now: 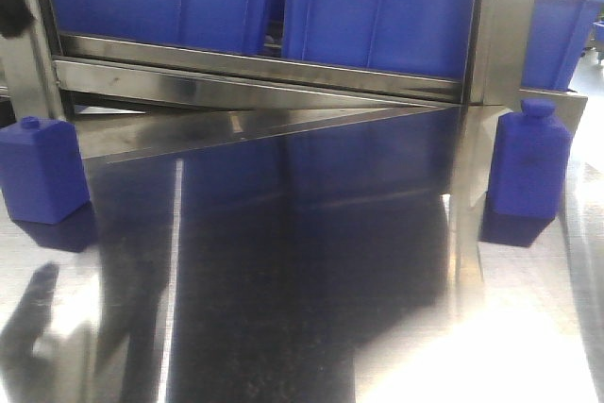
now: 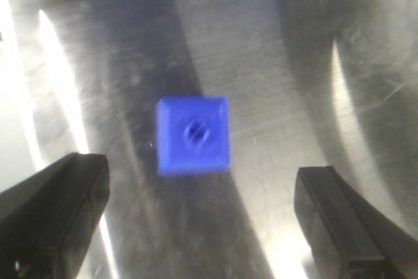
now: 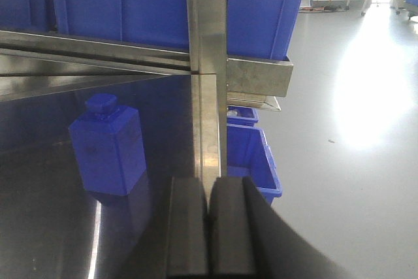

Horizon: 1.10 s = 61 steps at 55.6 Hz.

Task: Pick and sort blue part to right shelf
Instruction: 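Lower the left gripper over the blue bottle-shaped part nearest it, then close the left gripper on the blue part and lift it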

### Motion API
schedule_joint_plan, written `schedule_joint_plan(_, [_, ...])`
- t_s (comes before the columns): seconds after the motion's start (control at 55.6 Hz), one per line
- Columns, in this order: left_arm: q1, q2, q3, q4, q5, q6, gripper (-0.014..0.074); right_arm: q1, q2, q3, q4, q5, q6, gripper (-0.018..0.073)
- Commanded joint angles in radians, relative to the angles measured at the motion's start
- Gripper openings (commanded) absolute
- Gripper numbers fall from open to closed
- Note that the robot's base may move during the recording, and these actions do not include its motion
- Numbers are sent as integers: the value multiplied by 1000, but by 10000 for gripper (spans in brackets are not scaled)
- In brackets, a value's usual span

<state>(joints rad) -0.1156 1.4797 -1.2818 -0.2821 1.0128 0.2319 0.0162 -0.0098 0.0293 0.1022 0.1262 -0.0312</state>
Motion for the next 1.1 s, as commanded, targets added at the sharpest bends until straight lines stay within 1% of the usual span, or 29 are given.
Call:
schedule_joint_plan(0.0, [-37, 36, -74, 29, -23, -49, 619, -6, -18, -7, 5, -93, -1, 60])
schedule_joint_plan(0.072, [-61, 81, -95, 80, -21, -93, 619, -6, -18, -7, 5, -93, -1, 60])
schedule_joint_plan(0.162, [-73, 120, -104, 158, -21, -170, 619, -6, -18, -7, 5, -93, -1, 60])
schedule_joint_plan(0.216, [-73, 139, -104, 175, -21, -201, 619, -6, -18, -7, 5, -93, -1, 60])
schedule_joint_plan(0.323, [-73, 170, -104, 173, -21, -203, 619, -6, -18, -7, 5, -93, -1, 60])
schedule_joint_plan(0.485, [-73, 219, -104, 124, -12, -203, 620, -6, -18, -7, 5, -93, -1, 60])
schedule_joint_plan(0.575, [-73, 247, -102, 124, 8, -203, 619, -6, -18, -7, 5, -93, -1, 60])
schedule_joint_plan(0.773, [-73, 281, -100, 124, 3, -203, 610, -6, -18, -7, 5, -93, -1, 60])
schedule_joint_plan(0.899, [-73, 298, -100, 122, 22, -203, 531, -6, -18, -7, 5, -93, -1, 60])
schedule_joint_plan(0.917, [-73, 298, -100, 122, 25, -203, 505, -6, -18, -7, 5, -93, -1, 60])
schedule_joint_plan(1.078, [-73, 298, -100, 121, 27, -203, 364, -6, -18, -7, 5, -93, -1, 60])
